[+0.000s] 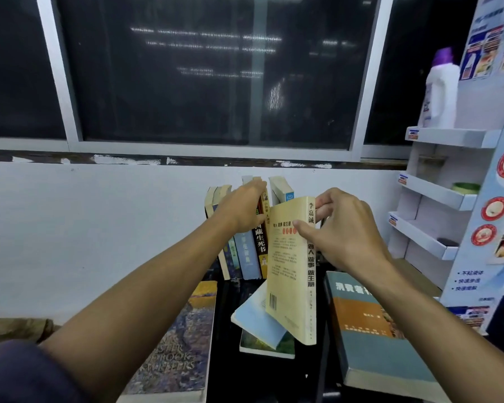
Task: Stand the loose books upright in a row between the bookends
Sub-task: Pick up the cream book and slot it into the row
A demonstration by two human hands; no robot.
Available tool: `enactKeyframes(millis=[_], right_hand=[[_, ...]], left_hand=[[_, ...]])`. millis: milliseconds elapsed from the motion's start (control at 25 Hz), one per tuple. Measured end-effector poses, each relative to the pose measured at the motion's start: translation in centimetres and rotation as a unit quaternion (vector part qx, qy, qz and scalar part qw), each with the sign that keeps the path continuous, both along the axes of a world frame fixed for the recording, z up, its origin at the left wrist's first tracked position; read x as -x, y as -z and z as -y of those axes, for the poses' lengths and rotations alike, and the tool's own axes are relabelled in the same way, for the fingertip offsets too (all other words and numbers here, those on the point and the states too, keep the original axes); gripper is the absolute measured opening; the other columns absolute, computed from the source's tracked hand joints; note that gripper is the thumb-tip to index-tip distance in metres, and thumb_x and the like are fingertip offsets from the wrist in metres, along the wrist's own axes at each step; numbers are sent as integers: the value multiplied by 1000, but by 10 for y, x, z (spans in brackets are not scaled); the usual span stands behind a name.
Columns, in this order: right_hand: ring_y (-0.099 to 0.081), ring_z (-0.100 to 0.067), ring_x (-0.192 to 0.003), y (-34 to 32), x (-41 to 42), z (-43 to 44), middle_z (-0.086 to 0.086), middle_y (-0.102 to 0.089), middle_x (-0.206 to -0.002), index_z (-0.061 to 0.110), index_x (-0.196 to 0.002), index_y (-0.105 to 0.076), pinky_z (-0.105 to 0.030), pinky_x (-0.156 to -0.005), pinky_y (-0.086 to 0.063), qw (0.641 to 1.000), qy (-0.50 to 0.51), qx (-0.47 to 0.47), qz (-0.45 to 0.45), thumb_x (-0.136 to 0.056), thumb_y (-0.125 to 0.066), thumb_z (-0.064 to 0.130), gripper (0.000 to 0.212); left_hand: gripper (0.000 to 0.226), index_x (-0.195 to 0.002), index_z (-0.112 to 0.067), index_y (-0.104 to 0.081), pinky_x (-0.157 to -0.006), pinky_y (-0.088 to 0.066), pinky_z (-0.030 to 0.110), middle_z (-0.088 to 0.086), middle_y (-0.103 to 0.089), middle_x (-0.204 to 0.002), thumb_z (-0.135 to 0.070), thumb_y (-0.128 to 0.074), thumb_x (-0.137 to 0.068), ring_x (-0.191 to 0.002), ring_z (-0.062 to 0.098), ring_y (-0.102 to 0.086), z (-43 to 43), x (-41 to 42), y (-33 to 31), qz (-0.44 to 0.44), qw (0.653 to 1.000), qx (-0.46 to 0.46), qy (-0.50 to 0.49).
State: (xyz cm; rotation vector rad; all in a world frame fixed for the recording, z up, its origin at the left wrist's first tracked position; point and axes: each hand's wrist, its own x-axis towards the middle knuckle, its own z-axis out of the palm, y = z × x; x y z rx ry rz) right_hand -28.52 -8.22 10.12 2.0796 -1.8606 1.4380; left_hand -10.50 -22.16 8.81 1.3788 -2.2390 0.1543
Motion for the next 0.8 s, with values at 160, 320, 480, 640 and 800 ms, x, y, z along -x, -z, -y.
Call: enactKeyframes(millis=[160,320,480,640,800], right_hand=[[-61,-8,-81,0,8,0,12,-64,-79,19,-96,-57,-17,-59,-43,1000,2,0,-2,-75,-85,34,38],[-60,-6,-80,2,10,1,13,-62,-80,19,-96,-56,-16,-57,-43,1000,2,-1,-5,-78,-83,33,36],[-62,-9,-83,2,9,6,10,-63,-81,18,-94,-54,-25,-62,-51,1000,0,2,-9,-79,-82,32,34],[-61,-7,-79,-2,6,13,6,-65,-84,17,-96,-56,-17,-56,-44,1000,6,3,-15,-79,-82,32,34],[-57,1,-74,-13,-2,21,8,-65,-83,15,-99,-57,-12,-50,-39,1000,5,9,-21,-81,-81,29,33]], left_hand=[[54,-130,-17,-48,-96,-49,49,2,-55,-133,-26,-75,-84,-116,27,-57,11,6,5,25,1000,9,-6],[29,-107,-20,-51,-95,-49,49,-2,-57,-114,-23,-71,-86,-104,25,-58,12,7,9,14,999,25,-13],[25,-109,-16,-55,-96,-49,49,-2,-56,-114,-15,-67,-88,-108,23,-54,11,5,11,-6,1000,29,-4],[24,-110,-11,-57,-89,-52,44,1,-57,-112,-11,-64,-87,-105,22,-55,14,2,15,-23,999,40,5],[25,-110,-11,-58,-88,-53,43,1,-58,-109,-8,-64,-86,-101,21,-56,17,-3,19,-40,998,48,11]])
